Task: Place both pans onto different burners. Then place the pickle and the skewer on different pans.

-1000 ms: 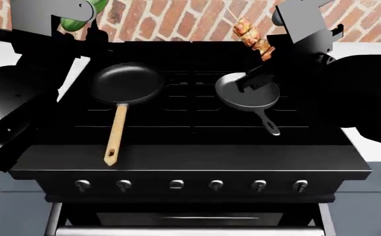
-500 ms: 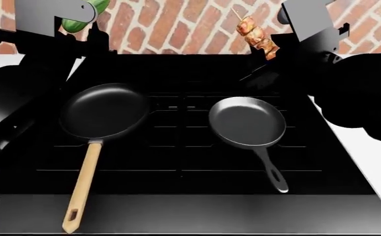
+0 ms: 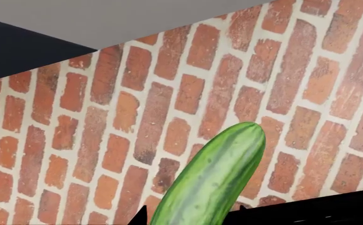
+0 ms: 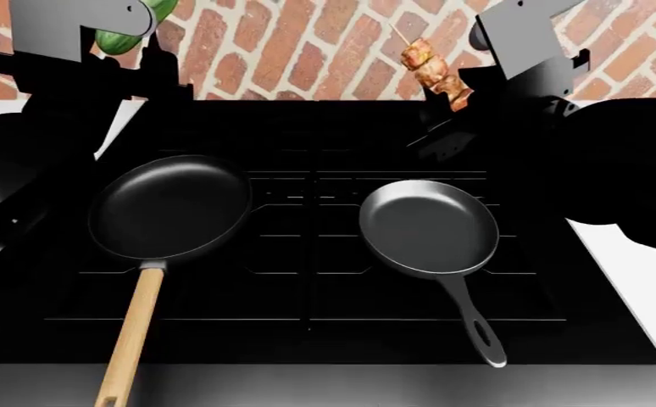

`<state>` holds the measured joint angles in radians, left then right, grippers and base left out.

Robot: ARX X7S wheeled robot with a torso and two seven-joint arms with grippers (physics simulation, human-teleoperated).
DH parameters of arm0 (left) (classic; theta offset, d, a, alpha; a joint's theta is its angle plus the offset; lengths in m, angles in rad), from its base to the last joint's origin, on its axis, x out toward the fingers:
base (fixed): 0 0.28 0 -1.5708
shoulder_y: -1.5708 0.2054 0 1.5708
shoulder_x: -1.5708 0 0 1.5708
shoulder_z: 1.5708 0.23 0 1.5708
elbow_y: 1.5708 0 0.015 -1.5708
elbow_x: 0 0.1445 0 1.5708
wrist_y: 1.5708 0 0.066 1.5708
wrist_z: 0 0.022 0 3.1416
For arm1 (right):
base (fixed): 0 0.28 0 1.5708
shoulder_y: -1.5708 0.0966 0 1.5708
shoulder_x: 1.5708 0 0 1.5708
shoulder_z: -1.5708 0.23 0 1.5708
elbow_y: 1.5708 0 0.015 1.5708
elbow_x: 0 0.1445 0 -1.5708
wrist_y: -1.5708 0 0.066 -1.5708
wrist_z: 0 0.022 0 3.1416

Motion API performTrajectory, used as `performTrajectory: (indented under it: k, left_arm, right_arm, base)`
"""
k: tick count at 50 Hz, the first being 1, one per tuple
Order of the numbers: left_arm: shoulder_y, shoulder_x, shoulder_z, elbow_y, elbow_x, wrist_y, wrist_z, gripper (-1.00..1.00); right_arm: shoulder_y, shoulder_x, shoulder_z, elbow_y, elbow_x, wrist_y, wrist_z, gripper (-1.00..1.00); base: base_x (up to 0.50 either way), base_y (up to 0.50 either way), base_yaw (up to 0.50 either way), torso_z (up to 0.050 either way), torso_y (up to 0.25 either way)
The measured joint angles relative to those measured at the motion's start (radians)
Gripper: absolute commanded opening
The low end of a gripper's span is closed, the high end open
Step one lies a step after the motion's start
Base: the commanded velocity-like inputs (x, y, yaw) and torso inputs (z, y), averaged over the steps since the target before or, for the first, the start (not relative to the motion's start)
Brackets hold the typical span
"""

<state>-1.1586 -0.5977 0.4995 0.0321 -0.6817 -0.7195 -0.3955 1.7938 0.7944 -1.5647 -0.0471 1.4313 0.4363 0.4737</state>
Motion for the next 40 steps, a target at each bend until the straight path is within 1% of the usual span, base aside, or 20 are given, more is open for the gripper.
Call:
performTrajectory:
  k: [10,28,40]
  left_arm:
    - [-0.011,0.005,0.010,-0.020,0.007,-0.018,-0.006,-1.00]
    - [-0.010,0.007,0.013,-0.013,0.003,-0.028,-0.013,-1.00]
    - [-0.001,0.006,0.010,-0.001,-0.002,-0.025,-0.016,-1.00]
  right_arm:
    - [-0.005,-0.010,-0.003,0.025,0.017,0.021,-0.002,-1.00]
    - [-0.059,-0.082,-0.034,0.172,0.050,0.067,-0.051,-1.00]
    - [-0.075,-0.074,-0.037,0.160,0.074,0.088,-0.041,-1.00]
  base:
    - [0.00,0.00,0.00,0.000,0.000]
    - [0.00,0.00,0.00,0.000,0.001]
    - [0.00,0.00,0.00,0.001,0.001]
